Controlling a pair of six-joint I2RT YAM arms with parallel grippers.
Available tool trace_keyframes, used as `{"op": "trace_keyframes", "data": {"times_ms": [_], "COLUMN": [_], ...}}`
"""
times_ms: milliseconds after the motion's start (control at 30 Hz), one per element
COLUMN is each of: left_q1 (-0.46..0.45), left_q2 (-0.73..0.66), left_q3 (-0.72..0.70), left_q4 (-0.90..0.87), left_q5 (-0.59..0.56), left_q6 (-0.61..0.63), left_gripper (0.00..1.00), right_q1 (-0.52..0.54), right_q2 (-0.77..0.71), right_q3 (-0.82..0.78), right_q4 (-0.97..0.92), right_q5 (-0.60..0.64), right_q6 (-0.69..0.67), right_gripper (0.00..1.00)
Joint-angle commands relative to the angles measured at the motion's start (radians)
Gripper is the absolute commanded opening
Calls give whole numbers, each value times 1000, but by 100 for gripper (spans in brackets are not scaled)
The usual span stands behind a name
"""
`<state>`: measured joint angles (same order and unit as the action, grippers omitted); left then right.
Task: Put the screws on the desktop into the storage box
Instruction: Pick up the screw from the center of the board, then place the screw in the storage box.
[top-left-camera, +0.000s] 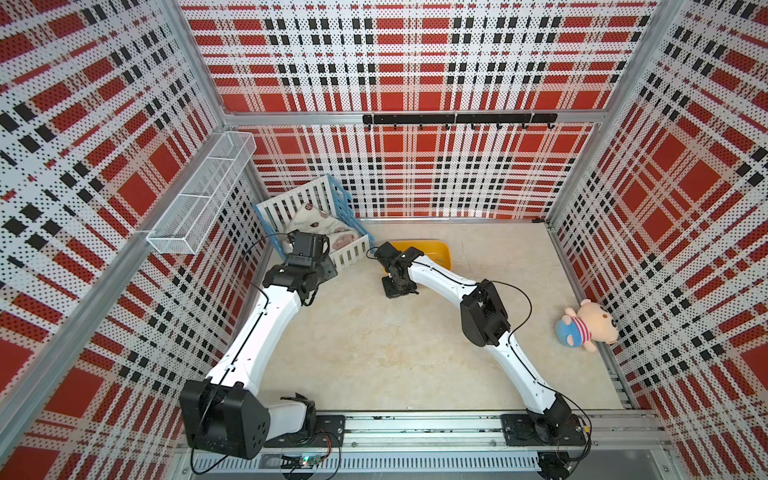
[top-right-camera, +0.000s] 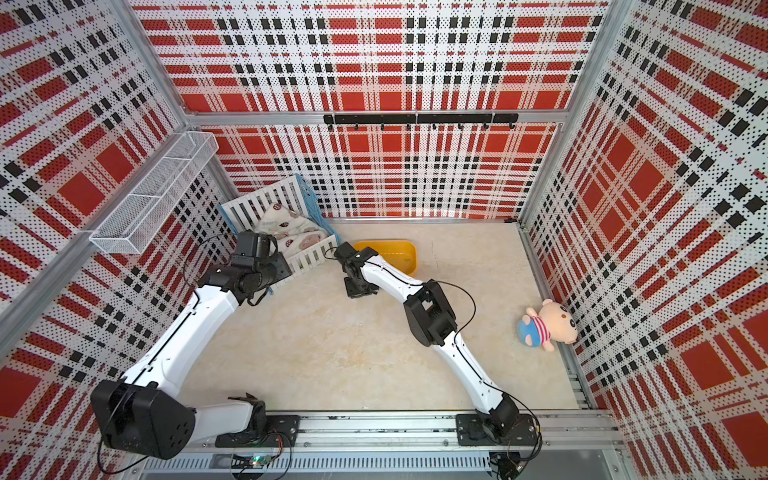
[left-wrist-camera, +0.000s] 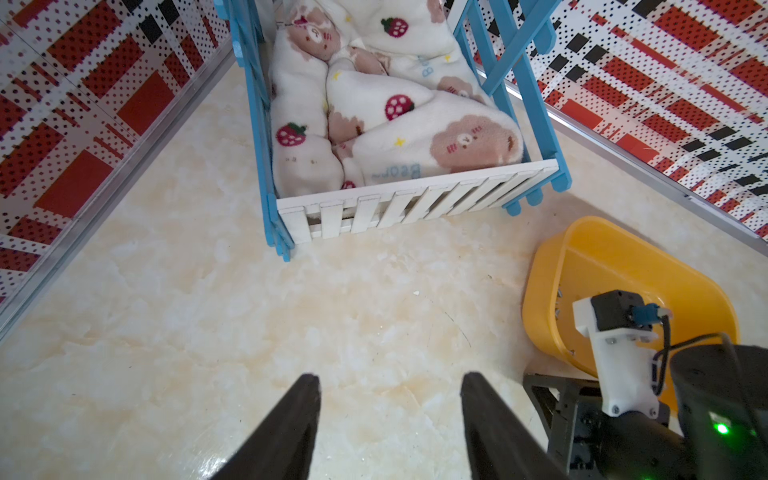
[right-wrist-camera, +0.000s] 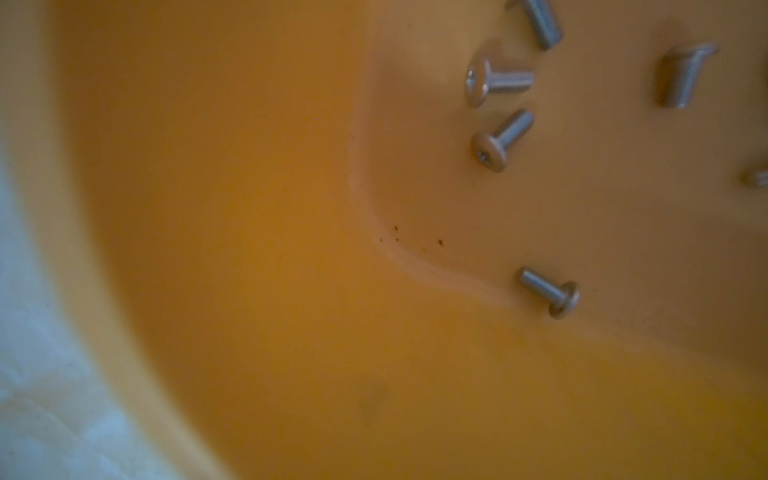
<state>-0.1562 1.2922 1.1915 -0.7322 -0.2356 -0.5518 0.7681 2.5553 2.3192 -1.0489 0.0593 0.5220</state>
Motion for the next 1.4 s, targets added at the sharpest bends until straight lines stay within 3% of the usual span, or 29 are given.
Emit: {"op": "trace_keyframes", "data": {"times_ms": [0, 500, 767, 967, 1367], "left_q1": [9, 12, 15, 16, 18], "left_q2": [-19, -24, -24, -25, -40], "left_q3": [-12, -12, 2, 8, -8], "left_q4": [11, 11, 11, 11, 7], "left_q5": [9, 9, 13, 17, 17], "left_q6": [12, 14, 16, 16, 20], "left_gripper": [60, 60, 60, 60, 60], "right_q1": [3, 62, 61, -5, -191], "right_q2": [-24, -293, -378, -332, -152], "right_q3": [-38, -176, -118, 21, 44], "right_q4": [-17, -28, -89, -152, -77], "right_q5": [15, 72, 131, 141, 112], "right_q6": [0, -4, -14, -42, -46], "right_gripper": [0, 0, 0, 0, 0]}}
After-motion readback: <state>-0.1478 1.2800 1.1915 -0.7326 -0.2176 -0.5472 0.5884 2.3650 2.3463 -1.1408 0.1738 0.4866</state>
